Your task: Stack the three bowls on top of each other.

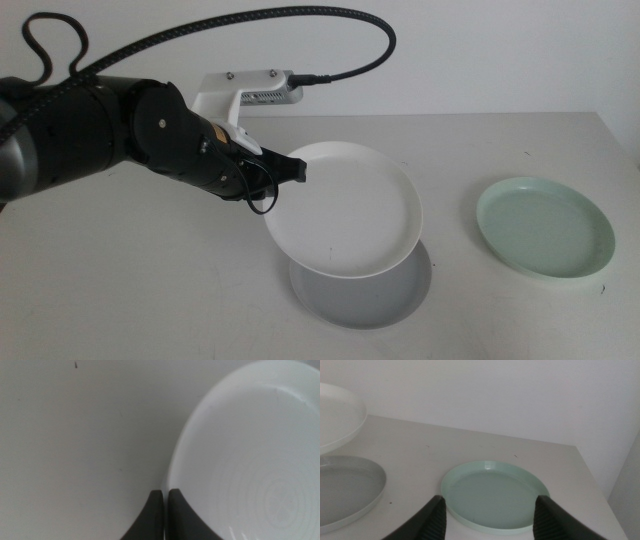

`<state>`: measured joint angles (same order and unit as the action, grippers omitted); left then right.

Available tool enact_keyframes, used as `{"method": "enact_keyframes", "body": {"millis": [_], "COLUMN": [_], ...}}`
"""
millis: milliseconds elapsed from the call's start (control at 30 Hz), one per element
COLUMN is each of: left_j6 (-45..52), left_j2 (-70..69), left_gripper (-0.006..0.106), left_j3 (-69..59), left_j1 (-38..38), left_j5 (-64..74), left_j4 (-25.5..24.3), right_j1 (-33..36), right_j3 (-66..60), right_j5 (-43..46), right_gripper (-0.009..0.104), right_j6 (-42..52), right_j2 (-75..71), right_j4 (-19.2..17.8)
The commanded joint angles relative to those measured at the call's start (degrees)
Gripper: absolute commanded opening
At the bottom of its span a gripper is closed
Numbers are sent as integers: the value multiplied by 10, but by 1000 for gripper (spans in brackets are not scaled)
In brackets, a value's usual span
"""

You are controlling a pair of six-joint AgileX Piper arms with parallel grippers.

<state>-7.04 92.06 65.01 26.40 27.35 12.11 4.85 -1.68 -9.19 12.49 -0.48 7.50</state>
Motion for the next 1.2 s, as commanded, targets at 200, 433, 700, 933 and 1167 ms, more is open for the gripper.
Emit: {"method": "enact_keyframes", "body": {"millis": [200,433,700,933,1167], "left_j6": [-21,-21,-21,-21,-20], "left_j2": [19,59,87,104,101], "left_gripper": [0,0,0,7,52], "left_j3": [9,9,9,9,9], "left_j1": [35,39,39,39,39], "left_j5": [-56,-62,-64,-63,-70], "left_j4": [11,11,15,26,26], "right_j1": [-2,-2,-2,-2,-2], "right_j3": [4,4,4,4,4], "right_j5": [44,44,44,44,44], "right_gripper": [45,45,45,45,45], "right_j6": [3,3,3,3,3], "right_j2": [6,6,6,6,6], "right_j4": [-6,-6,-6,-6,-6]}}
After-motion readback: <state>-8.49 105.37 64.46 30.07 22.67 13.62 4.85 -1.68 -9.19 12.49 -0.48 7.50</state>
